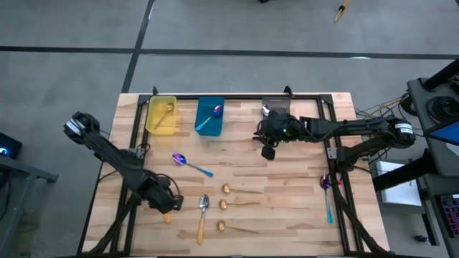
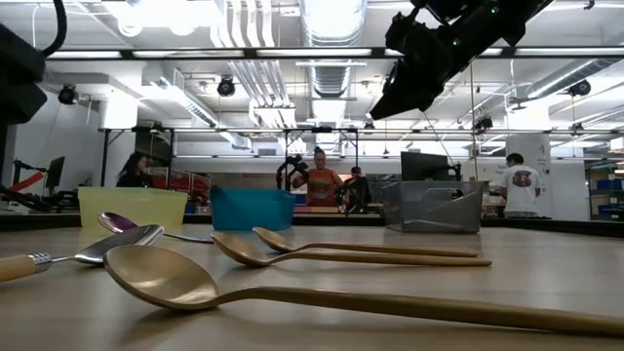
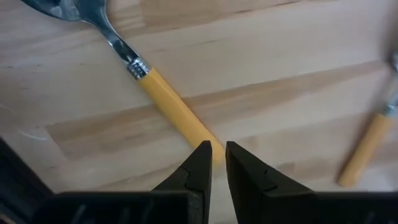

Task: Sort silverware by color (type)
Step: Put the yellow spoon into the black bin

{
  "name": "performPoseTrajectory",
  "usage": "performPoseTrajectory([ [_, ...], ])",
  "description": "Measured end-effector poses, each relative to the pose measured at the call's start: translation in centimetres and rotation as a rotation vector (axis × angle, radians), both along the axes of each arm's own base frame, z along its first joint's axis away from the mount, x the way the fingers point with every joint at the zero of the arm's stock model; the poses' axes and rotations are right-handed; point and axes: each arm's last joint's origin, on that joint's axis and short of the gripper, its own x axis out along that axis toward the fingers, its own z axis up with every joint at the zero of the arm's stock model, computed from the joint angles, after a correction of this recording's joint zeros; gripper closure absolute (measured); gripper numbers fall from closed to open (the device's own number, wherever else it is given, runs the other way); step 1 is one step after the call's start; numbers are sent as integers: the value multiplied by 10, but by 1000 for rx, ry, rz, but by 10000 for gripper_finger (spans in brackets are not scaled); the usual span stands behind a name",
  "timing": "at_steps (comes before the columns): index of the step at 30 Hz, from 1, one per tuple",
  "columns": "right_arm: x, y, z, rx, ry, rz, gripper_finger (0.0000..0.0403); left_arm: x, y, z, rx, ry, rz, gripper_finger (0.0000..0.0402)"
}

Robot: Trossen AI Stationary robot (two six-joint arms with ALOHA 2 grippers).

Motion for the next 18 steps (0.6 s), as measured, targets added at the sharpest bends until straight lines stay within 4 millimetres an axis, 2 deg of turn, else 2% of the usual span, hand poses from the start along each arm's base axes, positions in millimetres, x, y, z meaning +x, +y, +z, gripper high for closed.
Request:
performPoseTrajectory([
  [6,0,-5,1,-2,-9,-17,338,3,-3,-4,12,17,0,346],
  [18,0,-5,2,2,-24,-20,342,-5,-2,-8,84,71,-15,241],
])
